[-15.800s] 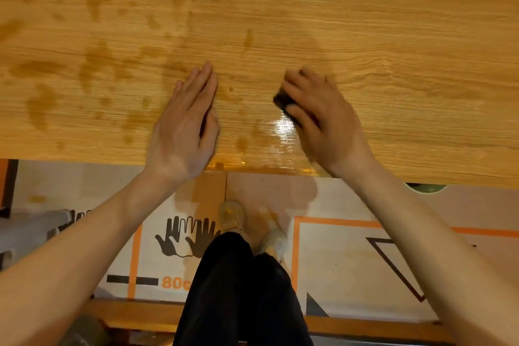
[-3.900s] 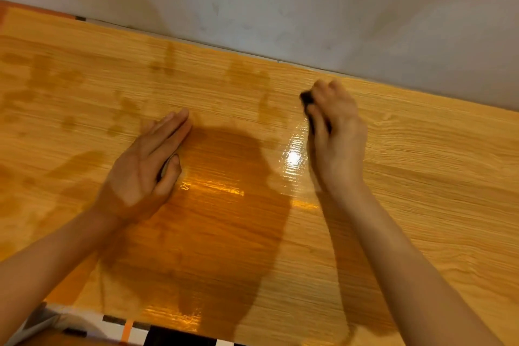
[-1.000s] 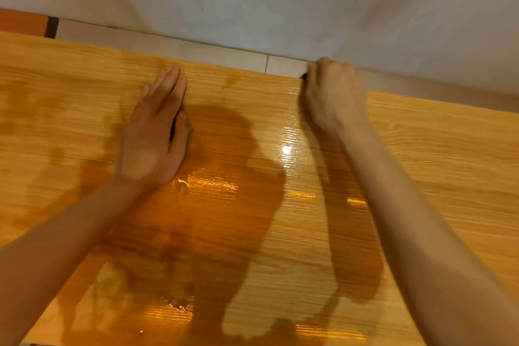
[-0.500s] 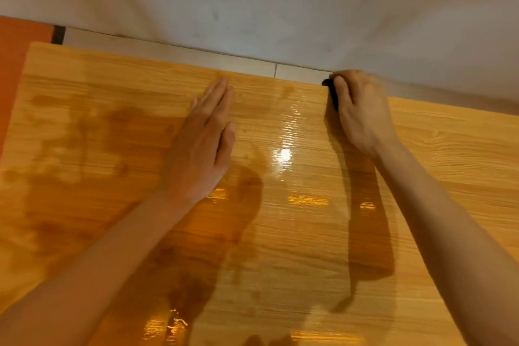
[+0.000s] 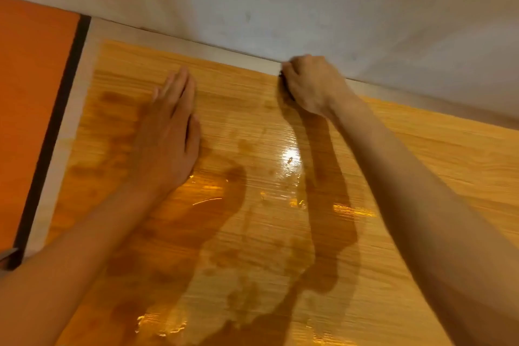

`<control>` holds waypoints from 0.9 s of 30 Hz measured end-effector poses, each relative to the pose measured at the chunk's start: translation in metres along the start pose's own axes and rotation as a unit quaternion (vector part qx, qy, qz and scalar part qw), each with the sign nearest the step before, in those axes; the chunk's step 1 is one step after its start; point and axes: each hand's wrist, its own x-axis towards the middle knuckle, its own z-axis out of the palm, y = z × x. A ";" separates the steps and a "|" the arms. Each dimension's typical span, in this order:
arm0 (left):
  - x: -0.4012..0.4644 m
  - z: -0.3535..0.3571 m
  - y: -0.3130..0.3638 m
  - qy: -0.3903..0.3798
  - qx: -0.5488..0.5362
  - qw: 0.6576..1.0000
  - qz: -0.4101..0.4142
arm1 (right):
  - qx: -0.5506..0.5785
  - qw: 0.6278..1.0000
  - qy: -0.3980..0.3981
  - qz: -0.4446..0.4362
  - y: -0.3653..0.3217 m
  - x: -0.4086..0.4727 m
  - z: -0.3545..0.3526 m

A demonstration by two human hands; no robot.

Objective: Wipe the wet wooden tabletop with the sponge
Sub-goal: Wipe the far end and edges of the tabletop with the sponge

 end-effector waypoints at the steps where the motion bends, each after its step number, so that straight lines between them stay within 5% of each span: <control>1: 0.000 0.001 -0.001 0.002 0.003 1.000 0.002 | -0.013 1.000 0.001 -0.022 -0.024 0.012 0.007; 5: -0.001 0.003 -0.002 0.010 0.015 1.000 0.012 | -0.021 0.997 0.007 -0.068 -0.094 0.042 0.031; 9: -0.002 0.003 0.000 0.003 0.010 1.000 0.012 | 0.000 0.996 -0.008 -0.090 -0.054 0.027 0.022; 15: -0.002 -0.001 0.003 -0.019 -0.002 1.000 0.006 | 0.020 0.992 0.032 0.121 0.102 -0.056 -0.019; 18: 0.000 -0.002 0.003 -0.027 -0.003 1.000 0.000 | 0.030 0.978 0.058 0.196 0.109 -0.063 -0.023; 27: -0.001 -0.001 0.003 -0.023 0.012 1.000 0.002 | 0.044 0.995 0.082 -0.023 -0.072 0.017 0.037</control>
